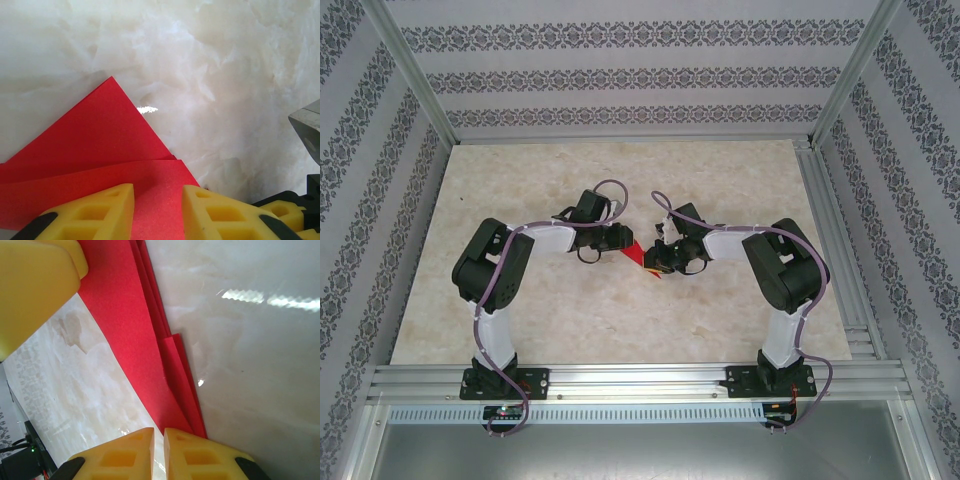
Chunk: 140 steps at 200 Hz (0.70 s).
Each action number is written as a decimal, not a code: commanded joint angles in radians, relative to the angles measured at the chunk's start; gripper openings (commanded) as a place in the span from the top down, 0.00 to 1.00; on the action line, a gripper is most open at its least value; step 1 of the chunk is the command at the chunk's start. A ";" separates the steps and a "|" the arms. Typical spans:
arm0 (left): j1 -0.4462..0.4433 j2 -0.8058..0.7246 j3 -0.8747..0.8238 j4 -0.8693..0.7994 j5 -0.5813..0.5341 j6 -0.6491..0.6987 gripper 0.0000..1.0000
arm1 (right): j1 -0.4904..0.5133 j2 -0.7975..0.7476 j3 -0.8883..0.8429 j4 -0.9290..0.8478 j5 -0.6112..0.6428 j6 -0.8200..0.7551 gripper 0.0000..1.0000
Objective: Fold a paper plane with a square sheet of paper (pick it up from the middle)
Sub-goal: Fold the wing for the fifth time at the center of the table.
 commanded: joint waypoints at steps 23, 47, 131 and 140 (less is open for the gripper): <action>0.032 0.014 0.041 -0.033 -0.036 0.049 0.68 | -0.005 0.099 -0.046 -0.122 0.157 -0.017 0.84; 0.038 0.028 0.047 -0.035 -0.037 0.057 0.68 | -0.005 0.099 -0.046 -0.122 0.155 -0.017 0.84; 0.082 0.066 0.051 -0.056 -0.059 0.095 0.68 | -0.005 0.108 -0.036 -0.139 0.153 -0.026 0.84; 0.092 0.069 0.047 -0.053 -0.061 0.096 0.68 | -0.005 0.110 -0.036 -0.141 0.152 -0.027 0.84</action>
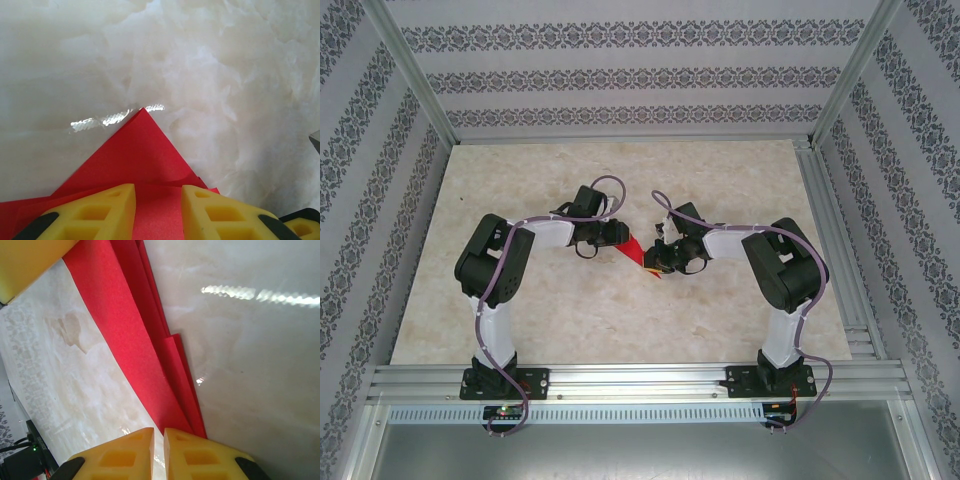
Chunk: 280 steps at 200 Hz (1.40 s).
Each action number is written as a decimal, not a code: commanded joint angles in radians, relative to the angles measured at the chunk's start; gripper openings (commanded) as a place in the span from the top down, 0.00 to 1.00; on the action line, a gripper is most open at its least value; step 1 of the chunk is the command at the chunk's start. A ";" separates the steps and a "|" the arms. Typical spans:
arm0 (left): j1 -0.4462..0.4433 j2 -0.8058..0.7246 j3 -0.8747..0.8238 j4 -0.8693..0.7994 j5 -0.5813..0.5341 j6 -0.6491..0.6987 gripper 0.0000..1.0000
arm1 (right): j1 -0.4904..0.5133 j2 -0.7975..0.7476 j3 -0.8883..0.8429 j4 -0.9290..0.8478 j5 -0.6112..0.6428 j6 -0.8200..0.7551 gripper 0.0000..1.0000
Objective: Fold a paper plane with a square sheet of paper (pick it up from the middle)
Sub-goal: Fold the wing for the fifth time at the center of the table.
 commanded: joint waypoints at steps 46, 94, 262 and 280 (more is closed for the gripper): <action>0.108 0.013 -0.035 -0.029 -0.075 0.053 0.69 | -0.007 0.111 -0.047 -0.130 0.168 -0.028 0.84; 0.146 -0.074 -0.043 -0.041 -0.108 0.050 0.69 | -0.007 0.113 -0.047 -0.128 0.165 -0.022 0.84; -0.157 -0.089 -0.143 0.198 -0.028 -0.190 0.82 | -0.003 0.109 -0.063 -0.109 0.154 -0.004 0.90; -0.157 -0.068 -0.143 0.195 -0.043 -0.193 0.82 | -0.002 0.107 -0.069 -0.106 0.154 -0.001 0.91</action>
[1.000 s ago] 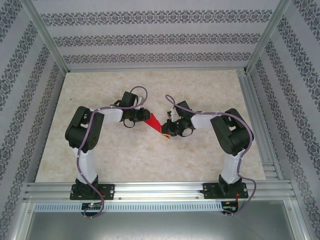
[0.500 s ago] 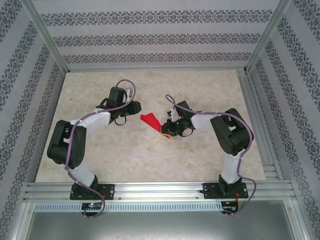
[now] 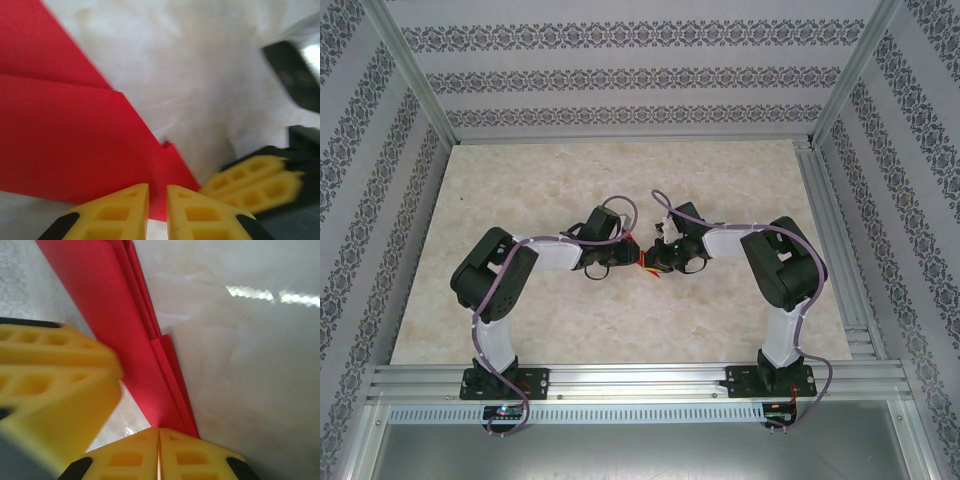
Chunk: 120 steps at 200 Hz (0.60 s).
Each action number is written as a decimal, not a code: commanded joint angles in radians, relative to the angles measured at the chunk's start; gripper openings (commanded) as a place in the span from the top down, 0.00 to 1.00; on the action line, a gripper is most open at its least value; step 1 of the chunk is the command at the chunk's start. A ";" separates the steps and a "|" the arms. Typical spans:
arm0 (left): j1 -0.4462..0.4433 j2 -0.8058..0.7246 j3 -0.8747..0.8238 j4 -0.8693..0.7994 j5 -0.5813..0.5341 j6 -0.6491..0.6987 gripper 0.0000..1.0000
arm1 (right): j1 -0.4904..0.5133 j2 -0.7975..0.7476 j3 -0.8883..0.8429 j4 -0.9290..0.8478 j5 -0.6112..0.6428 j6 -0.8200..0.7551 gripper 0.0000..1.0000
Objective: Fold a paper plane with a square sheet of paper (pick it up from the middle)
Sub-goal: Fold the wing for the fifth time at the center of the table.
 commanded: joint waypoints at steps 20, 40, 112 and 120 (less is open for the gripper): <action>-0.001 0.026 0.039 0.018 -0.034 -0.029 0.82 | -0.003 0.099 -0.074 -0.117 0.163 -0.004 0.92; 0.004 0.024 0.043 -0.028 -0.090 -0.027 0.82 | -0.004 0.104 -0.079 -0.128 0.178 -0.005 0.92; 0.129 0.043 0.037 -0.034 -0.085 0.013 0.81 | -0.010 0.123 -0.094 -0.151 0.209 -0.021 0.92; 0.146 0.052 0.038 -0.025 -0.076 0.016 0.81 | -0.010 0.123 -0.094 -0.150 0.209 -0.022 0.92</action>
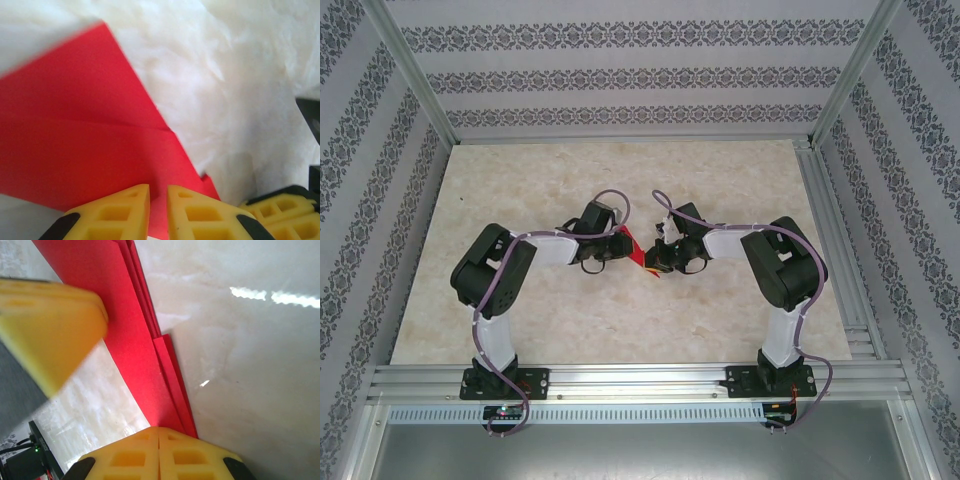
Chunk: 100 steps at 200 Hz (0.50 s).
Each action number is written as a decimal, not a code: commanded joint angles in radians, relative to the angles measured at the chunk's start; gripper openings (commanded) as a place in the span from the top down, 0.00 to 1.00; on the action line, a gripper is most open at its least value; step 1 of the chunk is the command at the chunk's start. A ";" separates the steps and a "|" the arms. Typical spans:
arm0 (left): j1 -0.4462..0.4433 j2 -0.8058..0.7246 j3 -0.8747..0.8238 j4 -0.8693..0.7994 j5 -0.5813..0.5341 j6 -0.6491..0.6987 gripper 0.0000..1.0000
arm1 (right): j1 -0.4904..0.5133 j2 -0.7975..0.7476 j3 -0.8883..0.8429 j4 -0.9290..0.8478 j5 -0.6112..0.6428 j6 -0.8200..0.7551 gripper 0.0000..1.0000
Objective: Fold a paper plane with a square sheet of paper (pick it up from the middle)
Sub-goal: Fold the wing for the fifth time at the center of the table.
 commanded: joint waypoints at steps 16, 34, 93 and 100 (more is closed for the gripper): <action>0.106 0.058 0.012 0.011 -0.025 0.039 0.81 | -0.004 0.116 -0.082 -0.163 0.212 -0.020 0.92; 0.143 0.068 0.015 0.021 -0.013 0.042 0.81 | -0.005 0.116 -0.081 -0.163 0.212 -0.021 0.92; 0.236 0.062 0.030 -0.004 -0.015 0.083 0.81 | -0.008 0.117 -0.084 -0.168 0.215 -0.023 0.92; 0.238 0.058 0.035 -0.011 -0.020 0.090 0.81 | -0.008 0.115 -0.084 -0.167 0.215 -0.022 0.92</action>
